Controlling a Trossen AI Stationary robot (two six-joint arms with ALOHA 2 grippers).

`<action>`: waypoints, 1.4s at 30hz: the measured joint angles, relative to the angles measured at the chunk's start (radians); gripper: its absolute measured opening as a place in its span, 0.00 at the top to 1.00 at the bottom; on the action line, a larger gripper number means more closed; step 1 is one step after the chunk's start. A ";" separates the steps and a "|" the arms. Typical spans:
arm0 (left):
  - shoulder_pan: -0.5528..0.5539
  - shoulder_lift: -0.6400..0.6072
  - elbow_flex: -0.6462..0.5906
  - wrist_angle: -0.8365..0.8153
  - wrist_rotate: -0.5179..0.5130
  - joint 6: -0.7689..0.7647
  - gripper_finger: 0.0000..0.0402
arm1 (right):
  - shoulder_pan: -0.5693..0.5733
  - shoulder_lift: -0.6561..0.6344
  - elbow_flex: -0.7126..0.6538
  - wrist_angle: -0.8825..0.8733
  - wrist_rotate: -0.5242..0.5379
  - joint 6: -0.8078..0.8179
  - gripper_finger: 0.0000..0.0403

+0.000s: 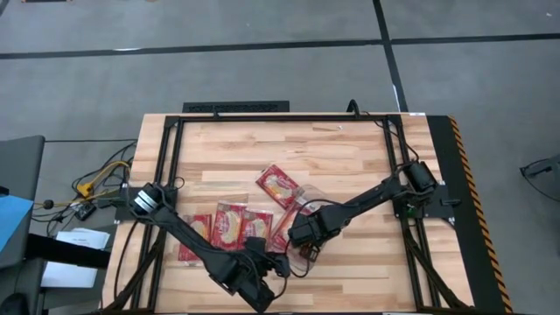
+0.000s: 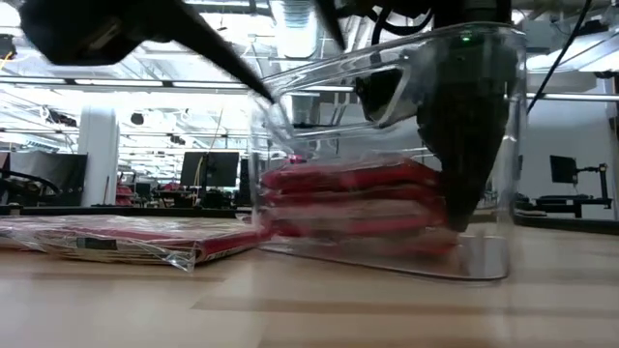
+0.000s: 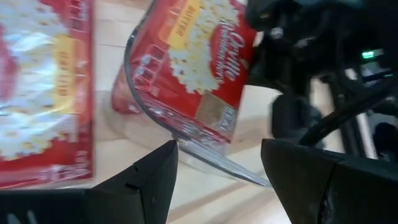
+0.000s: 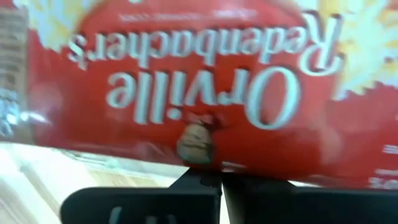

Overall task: Sort popcorn bags into baskets
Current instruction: Put the red popcorn packet into the transparent bin

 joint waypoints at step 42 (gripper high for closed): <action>0.070 -0.003 0.000 0.136 0.069 0.250 0.45 | 0.004 -0.015 -0.011 0.024 -0.028 -0.094 0.96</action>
